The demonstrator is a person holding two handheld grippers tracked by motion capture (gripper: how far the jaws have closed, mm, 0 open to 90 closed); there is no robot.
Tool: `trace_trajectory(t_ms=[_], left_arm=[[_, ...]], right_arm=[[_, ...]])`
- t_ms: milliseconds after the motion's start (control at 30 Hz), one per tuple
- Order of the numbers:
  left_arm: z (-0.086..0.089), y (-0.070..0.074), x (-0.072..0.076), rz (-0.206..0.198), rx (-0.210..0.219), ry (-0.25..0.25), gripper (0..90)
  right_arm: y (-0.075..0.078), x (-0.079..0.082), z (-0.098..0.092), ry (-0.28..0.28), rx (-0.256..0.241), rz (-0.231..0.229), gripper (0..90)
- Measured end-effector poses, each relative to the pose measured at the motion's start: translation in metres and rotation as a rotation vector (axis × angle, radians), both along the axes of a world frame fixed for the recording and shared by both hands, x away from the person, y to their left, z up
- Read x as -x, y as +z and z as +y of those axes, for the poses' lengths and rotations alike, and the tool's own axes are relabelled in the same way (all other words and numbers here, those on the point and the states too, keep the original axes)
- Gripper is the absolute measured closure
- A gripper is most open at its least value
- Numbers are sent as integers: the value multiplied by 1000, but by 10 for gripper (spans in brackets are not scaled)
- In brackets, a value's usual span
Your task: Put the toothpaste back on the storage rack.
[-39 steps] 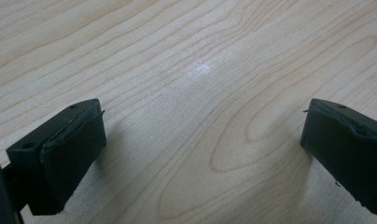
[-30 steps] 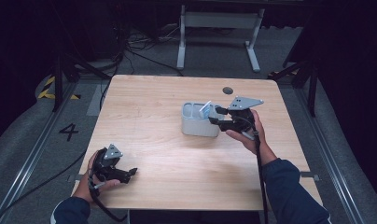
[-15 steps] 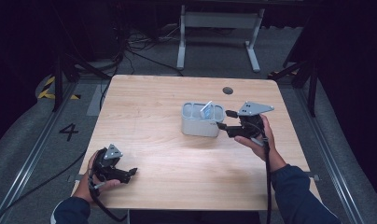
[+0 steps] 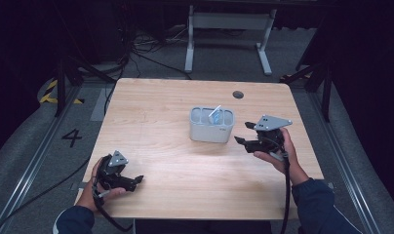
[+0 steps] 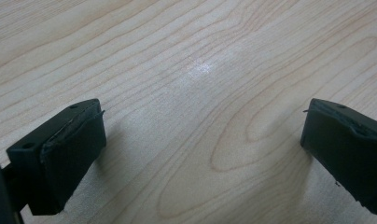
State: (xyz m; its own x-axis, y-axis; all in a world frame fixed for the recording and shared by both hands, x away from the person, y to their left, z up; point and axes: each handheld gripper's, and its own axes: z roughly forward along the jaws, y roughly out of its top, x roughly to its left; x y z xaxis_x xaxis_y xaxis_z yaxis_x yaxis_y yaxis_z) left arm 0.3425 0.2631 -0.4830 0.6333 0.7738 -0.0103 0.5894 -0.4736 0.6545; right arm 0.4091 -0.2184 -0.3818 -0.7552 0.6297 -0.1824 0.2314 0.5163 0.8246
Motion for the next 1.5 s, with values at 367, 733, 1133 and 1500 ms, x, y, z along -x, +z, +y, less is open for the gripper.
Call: trace_trajectory(t_ms=[367, 733, 1133, 1500], left_arm=[[0, 0, 0, -7, -7, -2, 5], [0, 0, 0, -7, -7, -3, 5], [0, 0, 0, -7, -6, -2, 5], [0, 0, 0, -6, -3, 0, 4]], right_arm=[[-7, 13, -18, -23, 66, 1, 338], [-27, 27, -43, -72, 117, 38, 326], [-51, 40, -68, -135, 141, 99, 316], [-75, 52, -108, -227, 93, 174, 306]])
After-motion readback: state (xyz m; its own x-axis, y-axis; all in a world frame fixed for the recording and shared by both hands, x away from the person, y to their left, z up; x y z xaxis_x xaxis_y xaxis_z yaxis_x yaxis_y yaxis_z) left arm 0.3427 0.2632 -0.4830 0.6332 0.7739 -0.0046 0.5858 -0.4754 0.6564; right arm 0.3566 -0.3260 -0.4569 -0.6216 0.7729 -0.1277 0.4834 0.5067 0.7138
